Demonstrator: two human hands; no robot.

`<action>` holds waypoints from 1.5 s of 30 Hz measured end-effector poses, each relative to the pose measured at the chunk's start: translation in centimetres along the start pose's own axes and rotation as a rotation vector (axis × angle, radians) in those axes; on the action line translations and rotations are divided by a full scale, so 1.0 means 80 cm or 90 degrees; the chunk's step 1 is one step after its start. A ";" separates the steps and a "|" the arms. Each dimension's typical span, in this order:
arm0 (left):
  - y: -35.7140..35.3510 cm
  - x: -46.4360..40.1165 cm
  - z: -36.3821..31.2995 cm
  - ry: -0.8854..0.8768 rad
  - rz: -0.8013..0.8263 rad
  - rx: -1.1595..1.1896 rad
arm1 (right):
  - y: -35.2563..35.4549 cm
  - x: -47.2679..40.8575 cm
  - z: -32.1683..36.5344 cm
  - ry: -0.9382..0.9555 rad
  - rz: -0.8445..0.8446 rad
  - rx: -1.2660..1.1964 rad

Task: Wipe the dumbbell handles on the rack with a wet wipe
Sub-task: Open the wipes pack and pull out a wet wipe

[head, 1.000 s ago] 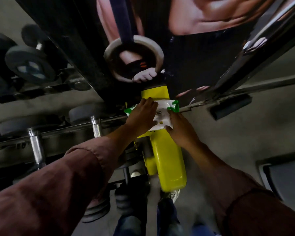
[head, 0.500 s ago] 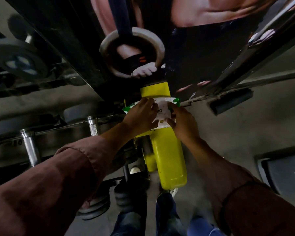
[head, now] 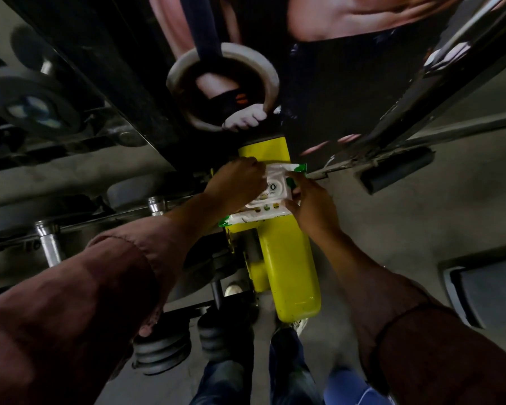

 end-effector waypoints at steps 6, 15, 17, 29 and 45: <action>0.004 -0.003 0.063 0.198 -0.080 0.157 | -0.003 0.001 -0.001 -0.018 0.010 0.004; -0.004 0.024 0.001 0.017 -0.106 -0.006 | -0.001 0.006 0.004 -0.002 0.002 0.010; -0.022 0.027 -0.007 0.004 -0.065 0.001 | -0.001 0.007 0.006 0.000 0.006 0.035; -0.031 0.019 -0.027 0.000 0.047 -0.092 | -0.003 0.010 0.011 -0.031 0.014 0.034; -0.035 0.005 -0.017 0.027 0.037 -0.035 | -0.008 0.011 0.049 0.059 -0.071 0.236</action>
Point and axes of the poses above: each hand's wrist, its own x-axis away from the middle knuckle, its own y-axis out of the back of the hand, z = x × y, the point moved 8 cm from there along -x, towards the middle knuckle, and after that the axes turned 4 degrees about z, right-handed, at the moved point
